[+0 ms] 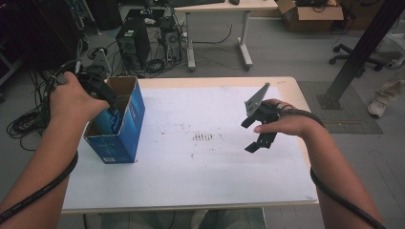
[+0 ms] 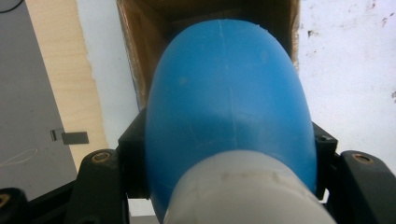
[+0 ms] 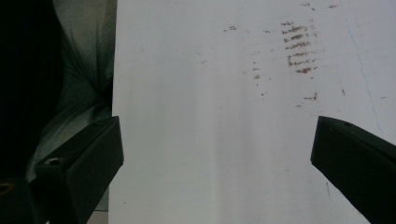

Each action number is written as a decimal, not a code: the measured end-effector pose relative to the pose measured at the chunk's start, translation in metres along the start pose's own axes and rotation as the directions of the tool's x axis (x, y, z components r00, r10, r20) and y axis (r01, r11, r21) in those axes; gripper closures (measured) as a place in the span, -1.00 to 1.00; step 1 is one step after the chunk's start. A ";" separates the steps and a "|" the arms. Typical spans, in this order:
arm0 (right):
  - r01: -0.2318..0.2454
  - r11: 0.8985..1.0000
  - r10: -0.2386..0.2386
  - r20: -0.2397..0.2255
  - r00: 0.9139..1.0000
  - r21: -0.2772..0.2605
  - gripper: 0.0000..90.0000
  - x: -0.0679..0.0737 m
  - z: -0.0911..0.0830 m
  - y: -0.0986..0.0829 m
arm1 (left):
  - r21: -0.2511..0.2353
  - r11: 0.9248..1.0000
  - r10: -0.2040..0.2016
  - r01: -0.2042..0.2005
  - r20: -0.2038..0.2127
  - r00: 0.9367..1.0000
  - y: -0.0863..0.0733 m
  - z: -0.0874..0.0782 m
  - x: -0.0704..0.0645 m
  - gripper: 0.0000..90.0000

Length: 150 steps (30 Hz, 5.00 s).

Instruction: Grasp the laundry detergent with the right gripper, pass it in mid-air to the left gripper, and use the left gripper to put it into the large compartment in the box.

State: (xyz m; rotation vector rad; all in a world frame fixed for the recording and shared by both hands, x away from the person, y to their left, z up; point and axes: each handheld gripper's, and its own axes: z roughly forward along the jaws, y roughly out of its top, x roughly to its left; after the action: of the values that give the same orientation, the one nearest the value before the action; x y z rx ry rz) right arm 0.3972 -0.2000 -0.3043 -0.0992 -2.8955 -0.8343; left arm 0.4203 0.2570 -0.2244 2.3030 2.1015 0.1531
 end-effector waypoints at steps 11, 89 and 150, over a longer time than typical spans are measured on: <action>0.003 1.000 -0.003 0.000 1.000 -0.003 -0.95 0.002 0.000 -0.002 | -0.005 1.000 -0.006 0.006 -0.009 1.000 -0.003 0.018 -0.001 -0.15; -0.006 1.000 0.006 -0.023 1.000 -0.016 -0.95 0.003 0.008 -0.009 | -0.008 1.000 -0.020 0.020 0.000 1.000 -0.003 0.051 0.000 -0.29; 0.005 1.000 -0.005 0.002 1.000 -0.021 -0.95 0.010 -0.008 -0.006 | -0.124 0.942 0.317 -0.310 0.037 0.948 -0.008 -0.076 -0.049 -1.00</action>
State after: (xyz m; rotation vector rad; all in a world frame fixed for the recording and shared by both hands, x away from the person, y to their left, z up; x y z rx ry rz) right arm 0.3870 -0.2084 -0.2994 -0.0950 -2.8902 -0.8662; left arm 0.4015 0.2048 -0.1528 2.5201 1.6381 0.2066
